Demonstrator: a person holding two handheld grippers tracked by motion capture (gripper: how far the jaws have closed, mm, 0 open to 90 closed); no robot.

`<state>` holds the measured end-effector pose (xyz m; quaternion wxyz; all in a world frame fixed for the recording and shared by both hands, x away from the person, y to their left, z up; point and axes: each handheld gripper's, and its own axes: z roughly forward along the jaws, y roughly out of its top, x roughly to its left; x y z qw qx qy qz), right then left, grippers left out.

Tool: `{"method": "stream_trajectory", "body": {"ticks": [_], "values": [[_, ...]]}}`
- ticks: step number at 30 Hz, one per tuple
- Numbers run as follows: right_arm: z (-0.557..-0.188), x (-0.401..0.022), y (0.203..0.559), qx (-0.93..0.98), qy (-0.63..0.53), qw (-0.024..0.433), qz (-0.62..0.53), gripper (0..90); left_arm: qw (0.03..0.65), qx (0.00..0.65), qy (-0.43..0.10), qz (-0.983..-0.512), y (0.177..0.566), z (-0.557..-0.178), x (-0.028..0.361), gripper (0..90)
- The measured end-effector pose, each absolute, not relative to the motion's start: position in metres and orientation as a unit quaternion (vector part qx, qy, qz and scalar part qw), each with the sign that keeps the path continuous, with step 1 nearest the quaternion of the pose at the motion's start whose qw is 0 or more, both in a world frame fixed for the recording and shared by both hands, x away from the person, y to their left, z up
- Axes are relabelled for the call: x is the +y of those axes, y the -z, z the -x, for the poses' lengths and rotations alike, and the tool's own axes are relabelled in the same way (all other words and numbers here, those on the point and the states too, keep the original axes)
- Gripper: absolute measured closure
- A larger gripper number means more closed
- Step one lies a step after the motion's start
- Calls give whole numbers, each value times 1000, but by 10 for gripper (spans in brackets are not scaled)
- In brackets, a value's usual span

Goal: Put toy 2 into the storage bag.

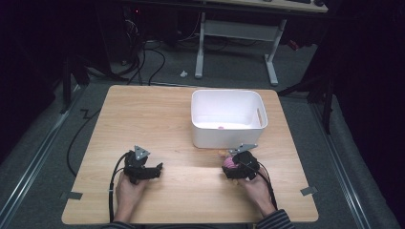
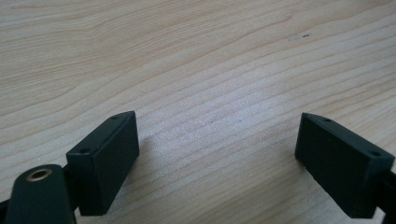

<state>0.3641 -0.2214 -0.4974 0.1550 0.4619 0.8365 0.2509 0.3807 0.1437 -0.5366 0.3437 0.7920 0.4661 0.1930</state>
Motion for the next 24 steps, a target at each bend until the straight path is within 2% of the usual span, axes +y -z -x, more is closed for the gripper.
{"method": "stream_trajectory", "body": {"ticks": [24], "values": [[-351,-241,473,829,-299,156,-445,325,344,466,-194,-792,537,-380,144,144]]}}
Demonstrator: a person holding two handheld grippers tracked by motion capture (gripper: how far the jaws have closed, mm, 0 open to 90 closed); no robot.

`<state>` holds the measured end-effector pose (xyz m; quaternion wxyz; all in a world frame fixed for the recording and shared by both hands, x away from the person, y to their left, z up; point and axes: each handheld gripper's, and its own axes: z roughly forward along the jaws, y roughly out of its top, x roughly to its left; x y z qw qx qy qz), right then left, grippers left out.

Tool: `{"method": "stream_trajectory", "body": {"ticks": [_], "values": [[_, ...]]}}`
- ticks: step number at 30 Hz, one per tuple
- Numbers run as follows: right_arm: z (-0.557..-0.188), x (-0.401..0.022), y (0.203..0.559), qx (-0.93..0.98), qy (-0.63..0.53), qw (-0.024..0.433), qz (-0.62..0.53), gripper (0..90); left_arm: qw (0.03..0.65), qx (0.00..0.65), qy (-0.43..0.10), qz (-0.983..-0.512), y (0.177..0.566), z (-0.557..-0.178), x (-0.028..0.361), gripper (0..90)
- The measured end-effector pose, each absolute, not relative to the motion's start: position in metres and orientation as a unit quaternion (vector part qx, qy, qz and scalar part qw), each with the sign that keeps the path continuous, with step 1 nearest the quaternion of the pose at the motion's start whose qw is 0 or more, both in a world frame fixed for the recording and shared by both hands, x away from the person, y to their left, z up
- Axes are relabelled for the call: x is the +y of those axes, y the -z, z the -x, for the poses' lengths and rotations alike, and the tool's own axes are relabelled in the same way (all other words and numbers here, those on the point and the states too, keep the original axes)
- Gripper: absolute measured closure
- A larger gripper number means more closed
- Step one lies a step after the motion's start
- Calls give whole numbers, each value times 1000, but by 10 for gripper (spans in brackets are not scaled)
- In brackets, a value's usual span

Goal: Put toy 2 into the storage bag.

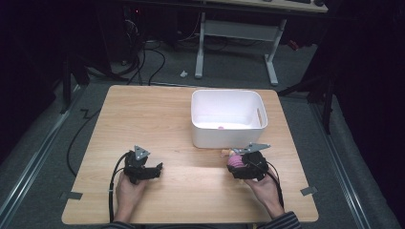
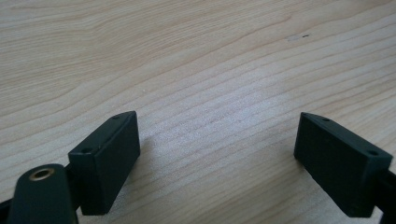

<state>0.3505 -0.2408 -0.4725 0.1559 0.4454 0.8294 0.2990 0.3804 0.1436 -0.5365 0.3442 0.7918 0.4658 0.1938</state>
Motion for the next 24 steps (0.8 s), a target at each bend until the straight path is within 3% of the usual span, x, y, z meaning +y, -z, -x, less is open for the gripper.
{"method": "stream_trajectory", "body": {"ticks": [24], "values": [[-341,-257,439,832,-327,153,-422,327,344,466,-194,-792,537,-380,144,145]]}}
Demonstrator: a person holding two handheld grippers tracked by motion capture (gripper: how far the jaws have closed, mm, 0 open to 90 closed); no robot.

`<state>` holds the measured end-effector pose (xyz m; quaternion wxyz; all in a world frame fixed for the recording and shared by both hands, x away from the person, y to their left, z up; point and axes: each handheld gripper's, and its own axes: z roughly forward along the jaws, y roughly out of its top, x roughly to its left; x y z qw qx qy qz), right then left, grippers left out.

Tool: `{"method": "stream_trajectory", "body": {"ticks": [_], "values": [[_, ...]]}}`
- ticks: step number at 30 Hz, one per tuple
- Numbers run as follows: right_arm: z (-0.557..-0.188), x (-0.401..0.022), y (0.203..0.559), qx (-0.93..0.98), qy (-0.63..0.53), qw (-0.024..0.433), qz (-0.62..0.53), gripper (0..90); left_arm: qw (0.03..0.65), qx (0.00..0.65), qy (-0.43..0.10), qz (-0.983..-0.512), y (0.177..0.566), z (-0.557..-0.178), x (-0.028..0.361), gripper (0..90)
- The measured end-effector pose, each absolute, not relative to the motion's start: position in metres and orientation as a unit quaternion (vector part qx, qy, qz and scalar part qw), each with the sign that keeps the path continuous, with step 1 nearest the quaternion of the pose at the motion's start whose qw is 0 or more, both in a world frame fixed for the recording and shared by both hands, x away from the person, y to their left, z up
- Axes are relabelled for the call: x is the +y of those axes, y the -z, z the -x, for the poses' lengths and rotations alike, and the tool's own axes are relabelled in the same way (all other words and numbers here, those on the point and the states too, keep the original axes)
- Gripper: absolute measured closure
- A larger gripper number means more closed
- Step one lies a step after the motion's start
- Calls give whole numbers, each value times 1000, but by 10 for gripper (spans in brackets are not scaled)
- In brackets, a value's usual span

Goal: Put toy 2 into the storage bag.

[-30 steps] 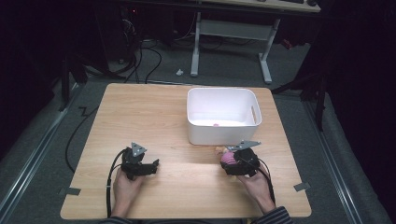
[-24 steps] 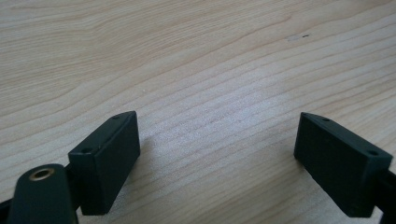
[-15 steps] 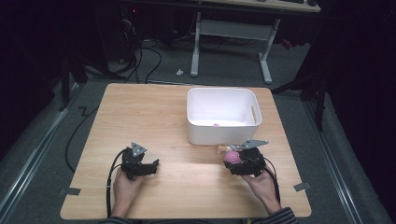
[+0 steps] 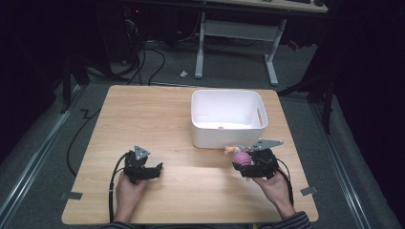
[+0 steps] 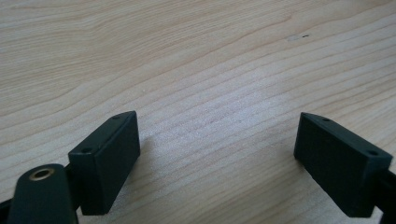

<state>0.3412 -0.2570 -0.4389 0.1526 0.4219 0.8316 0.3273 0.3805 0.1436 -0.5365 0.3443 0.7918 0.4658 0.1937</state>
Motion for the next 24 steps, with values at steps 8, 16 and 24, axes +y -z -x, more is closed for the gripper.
{"method": "stream_trajectory", "body": {"ticks": [8,16,24], "values": [[-340,-266,416,829,-347,160,-408,327,344,466,-194,-792,537,-380,144,145],[-341,-272,389,828,-361,170,-394,327,344,466,-194,-791,537,-380,144,145],[-352,-275,365,823,-372,184,-388,327,344,466,-194,-791,537,-380,144,146]]}}
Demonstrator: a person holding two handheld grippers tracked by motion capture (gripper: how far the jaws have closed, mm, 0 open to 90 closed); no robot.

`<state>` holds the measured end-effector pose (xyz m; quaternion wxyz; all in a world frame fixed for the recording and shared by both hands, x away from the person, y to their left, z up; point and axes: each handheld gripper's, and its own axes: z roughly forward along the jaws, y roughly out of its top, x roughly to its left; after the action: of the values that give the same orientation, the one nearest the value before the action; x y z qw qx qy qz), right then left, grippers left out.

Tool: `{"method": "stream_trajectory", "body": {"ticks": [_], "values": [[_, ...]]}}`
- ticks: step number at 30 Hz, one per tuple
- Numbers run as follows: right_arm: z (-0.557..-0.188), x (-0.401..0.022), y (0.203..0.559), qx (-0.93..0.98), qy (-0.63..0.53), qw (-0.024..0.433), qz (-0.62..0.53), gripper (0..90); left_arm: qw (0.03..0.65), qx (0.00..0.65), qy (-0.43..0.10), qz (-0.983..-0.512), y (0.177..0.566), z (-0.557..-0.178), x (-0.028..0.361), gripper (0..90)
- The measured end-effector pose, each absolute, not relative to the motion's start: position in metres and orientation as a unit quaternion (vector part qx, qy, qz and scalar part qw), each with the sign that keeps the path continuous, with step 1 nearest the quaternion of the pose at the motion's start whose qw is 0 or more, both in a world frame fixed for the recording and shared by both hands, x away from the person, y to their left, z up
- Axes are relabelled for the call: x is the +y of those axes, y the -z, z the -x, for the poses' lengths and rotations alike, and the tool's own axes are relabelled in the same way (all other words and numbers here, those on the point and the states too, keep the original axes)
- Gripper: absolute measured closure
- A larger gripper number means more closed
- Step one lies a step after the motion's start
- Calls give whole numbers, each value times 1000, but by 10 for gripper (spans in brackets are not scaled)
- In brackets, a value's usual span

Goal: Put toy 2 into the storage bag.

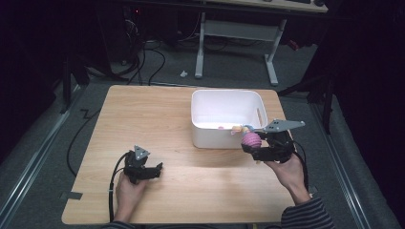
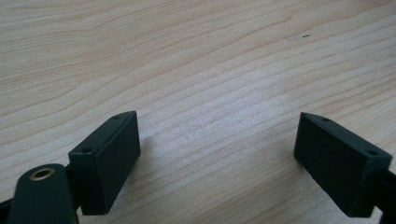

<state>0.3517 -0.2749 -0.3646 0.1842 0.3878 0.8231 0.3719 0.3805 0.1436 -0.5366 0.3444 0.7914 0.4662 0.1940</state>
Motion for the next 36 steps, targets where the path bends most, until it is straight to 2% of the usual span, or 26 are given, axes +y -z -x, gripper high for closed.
{"method": "stream_trajectory", "body": {"ticks": [23,36], "values": [[-413,-278,345,821,-347,209,-402,326,345,466,-194,-791,537,-380,144,147],[-444,-278,356,824,-330,183,-423,325,345,467,-194,-791,537,-380,144,147]]}}
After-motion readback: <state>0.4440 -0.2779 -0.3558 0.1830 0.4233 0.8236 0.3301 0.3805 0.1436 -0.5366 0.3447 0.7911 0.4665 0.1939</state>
